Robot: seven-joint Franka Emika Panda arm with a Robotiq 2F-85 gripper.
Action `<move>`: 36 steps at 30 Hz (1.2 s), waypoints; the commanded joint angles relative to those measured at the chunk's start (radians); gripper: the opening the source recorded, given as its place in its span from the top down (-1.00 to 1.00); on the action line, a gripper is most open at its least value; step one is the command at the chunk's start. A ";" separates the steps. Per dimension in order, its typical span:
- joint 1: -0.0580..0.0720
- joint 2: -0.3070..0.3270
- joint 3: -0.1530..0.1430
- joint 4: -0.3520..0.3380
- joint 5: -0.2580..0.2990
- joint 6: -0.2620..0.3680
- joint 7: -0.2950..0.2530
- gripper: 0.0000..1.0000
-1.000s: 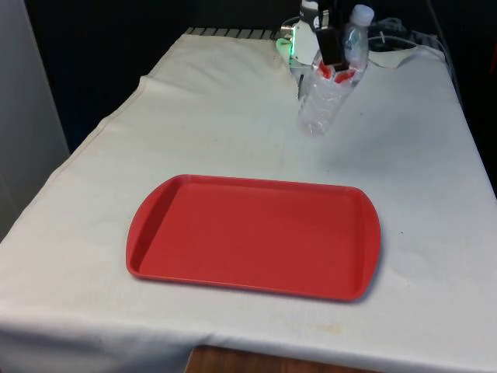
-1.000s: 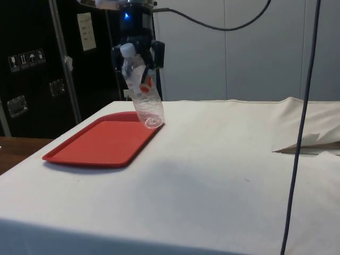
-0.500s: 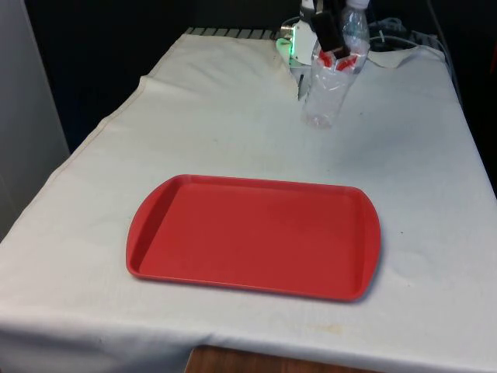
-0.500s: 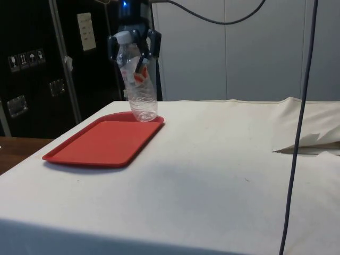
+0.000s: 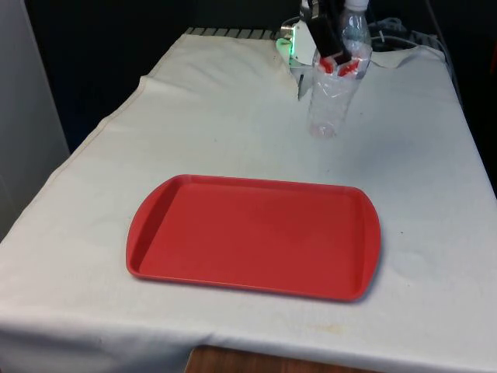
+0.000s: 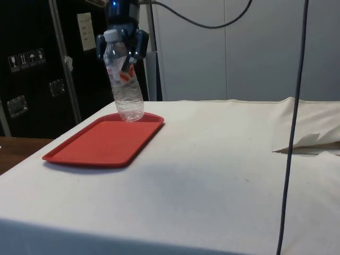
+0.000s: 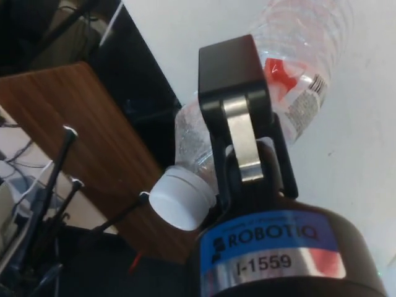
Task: Place the bottle upright on the tray.
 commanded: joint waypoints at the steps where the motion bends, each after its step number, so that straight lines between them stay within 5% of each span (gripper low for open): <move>1: -0.003 0.009 0.001 0.012 0.011 -0.007 -0.008 0.34; 12: -0.008 0.083 -0.027 0.108 0.095 -0.047 -0.045 0.34; 13: -0.001 0.077 -0.028 0.098 0.086 -0.038 -0.038 0.34; 14: -0.009 0.087 -0.031 0.114 0.099 -0.052 -0.049 0.34; 22: -0.014 0.124 -0.072 0.159 0.151 -0.096 -0.092 0.34; 23: -0.007 0.116 -0.075 0.149 0.145 -0.086 -0.087 0.34; 27: -0.018 0.147 -0.091 0.189 0.185 -0.116 -0.118 0.34; 36: -0.012 0.161 -0.110 0.202 0.210 -0.133 -0.140 0.34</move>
